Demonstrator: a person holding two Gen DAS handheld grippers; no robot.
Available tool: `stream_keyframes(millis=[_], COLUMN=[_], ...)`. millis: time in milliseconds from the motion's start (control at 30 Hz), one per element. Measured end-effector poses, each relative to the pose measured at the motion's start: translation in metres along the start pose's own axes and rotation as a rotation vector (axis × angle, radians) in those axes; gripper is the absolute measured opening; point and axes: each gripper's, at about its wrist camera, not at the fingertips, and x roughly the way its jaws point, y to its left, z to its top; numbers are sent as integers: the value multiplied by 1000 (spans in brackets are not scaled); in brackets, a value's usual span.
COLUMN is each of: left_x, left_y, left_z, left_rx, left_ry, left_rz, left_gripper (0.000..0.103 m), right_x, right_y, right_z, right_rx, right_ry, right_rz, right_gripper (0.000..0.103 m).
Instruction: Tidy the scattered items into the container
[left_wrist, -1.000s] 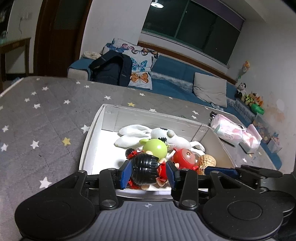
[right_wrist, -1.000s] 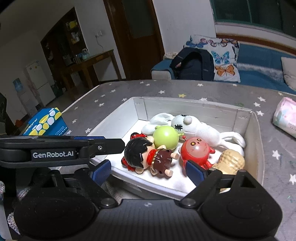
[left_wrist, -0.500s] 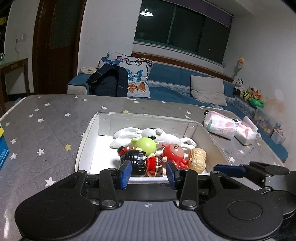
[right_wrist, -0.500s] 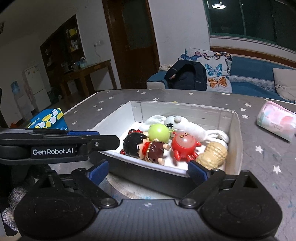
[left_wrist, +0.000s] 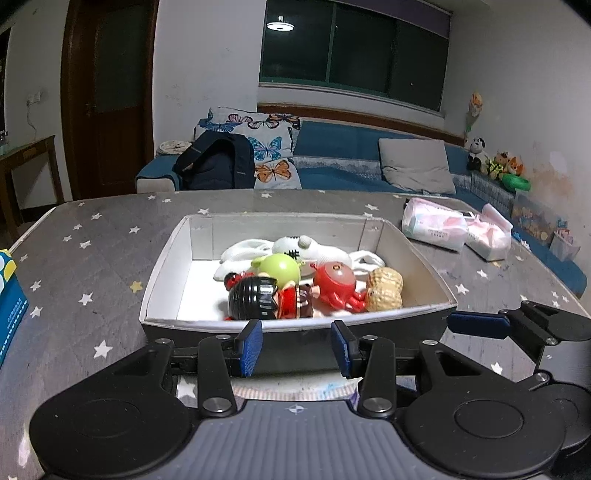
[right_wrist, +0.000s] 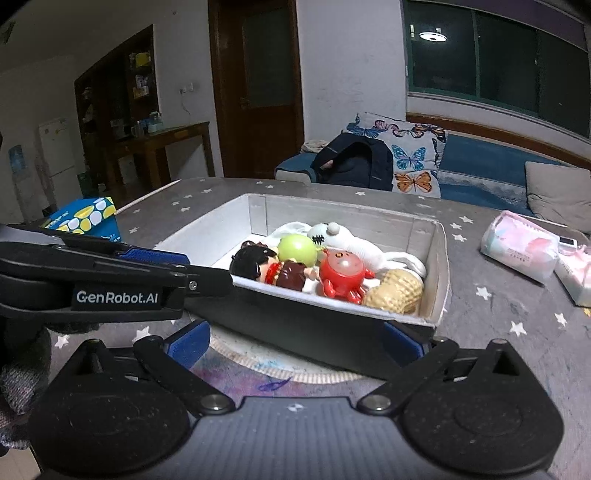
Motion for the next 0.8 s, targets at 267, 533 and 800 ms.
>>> stream_keyframes(millis=[267,533,800], left_x=[-3,-4,-1], left_y=[0,-8,-8], left_z=[-10,-16,-22], left_rx=[-14,4,-9], left_ry=[10,16,30], left_rz=[7,36,50], left_gripper=[44,44,44], right_x=[-1,-2,1], right_y=[-2,0,-4], right_z=[-13,-20,-24], right_rx=[38,34,58], right_ry=[28,37,50], right_rz=[-39,-69,-78], right_gripper=[103,103,103])
